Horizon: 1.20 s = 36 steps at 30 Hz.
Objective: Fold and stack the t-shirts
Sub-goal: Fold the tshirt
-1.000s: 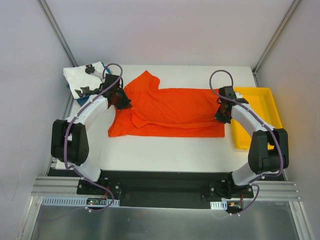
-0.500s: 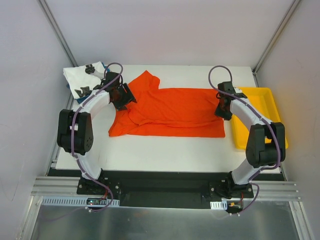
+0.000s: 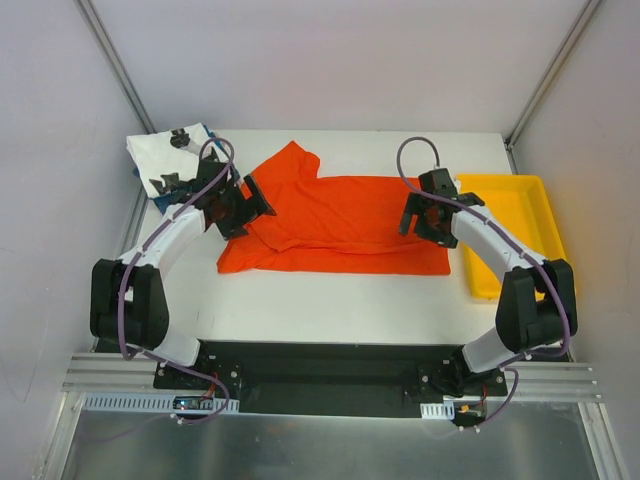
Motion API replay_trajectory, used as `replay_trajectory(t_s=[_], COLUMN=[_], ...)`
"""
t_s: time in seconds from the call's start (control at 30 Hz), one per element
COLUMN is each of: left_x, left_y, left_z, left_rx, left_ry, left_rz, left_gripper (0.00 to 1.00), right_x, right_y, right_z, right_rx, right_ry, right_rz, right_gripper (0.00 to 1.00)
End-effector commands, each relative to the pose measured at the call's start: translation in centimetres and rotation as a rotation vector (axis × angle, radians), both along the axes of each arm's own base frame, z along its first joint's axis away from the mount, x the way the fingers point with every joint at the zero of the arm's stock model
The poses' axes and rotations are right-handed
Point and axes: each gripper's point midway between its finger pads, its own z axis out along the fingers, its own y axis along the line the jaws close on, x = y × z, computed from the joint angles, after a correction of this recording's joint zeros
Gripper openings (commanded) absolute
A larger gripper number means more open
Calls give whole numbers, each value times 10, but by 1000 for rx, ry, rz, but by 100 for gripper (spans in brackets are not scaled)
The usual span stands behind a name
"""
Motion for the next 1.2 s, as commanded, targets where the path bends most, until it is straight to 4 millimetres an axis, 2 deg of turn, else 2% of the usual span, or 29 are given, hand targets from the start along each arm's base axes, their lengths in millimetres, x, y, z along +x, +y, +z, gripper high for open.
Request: replay_trajectory(t_s=[0.0,0.07,0.13,0.17,0.33,0.47,0.57,0.6,0.67,0.7,0.77,0.83,0.87,0.93,0.97,1.03,1.07,1.1,1.17], left_x=[-20,-25,-23,-23,-25,-39,-58,-62,-76,-79,-95,-105,-120,-131,-146,-153,-160,-161,-165], left_y=[-2,-4,-8,-8,-1,9,14,15,21,22,25,27,32,36,40,37,37,32,29], left_z=[-12,-27,-33,-44,-68,-86,-101,-102,-110,-108,-114,-112,-119,-114,-119,-109,-109,-98,-91], left_rx=[-25,-32,-50,-44,0,44,60,64,85,86,96,92,108,116,125,100,86,53,20], left_ry=[33,80,97,128,189,230,278,282,305,295,320,311,345,336,367,335,336,290,259], left_rz=[-8,-18,-32,-32,-7,18,27,30,39,39,43,49,60,75,83,81,84,77,88], left_gripper=[100,99,99,99,99,99,99,99,99,99,99,99,99,99,99,99,99,99,99], right_x=[-8,-4,-2,-1,3,-6,-19,-30,-37,-50,-61,-77,-84,-100,-106,-115,-126,-129,-135], right_y=[18,27,36,38,44,43,42,39,35,32,30,26,26,23,23,25,24,25,28], right_z=[-12,-17,-28,-31,-52,-66,-73,-81,-80,-88,-85,-84,-84,-82,-81,-75,-78,-76,-66], right_rx=[48,84,123,130,149,156,170,168,170,165,179,189,196,207,218,232,231,234,236], right_ry=[18,13,33,38,75,100,103,125,117,141,130,125,130,123,126,94,111,105,76], right_rz=[46,59,77,84,83,71,55,45,37,32,24,14,12,11,8,24,23,32,55], right_gripper=[97,97,97,97,97,97,97,97,97,97,97,97,97,97,97,97,97,97,97])
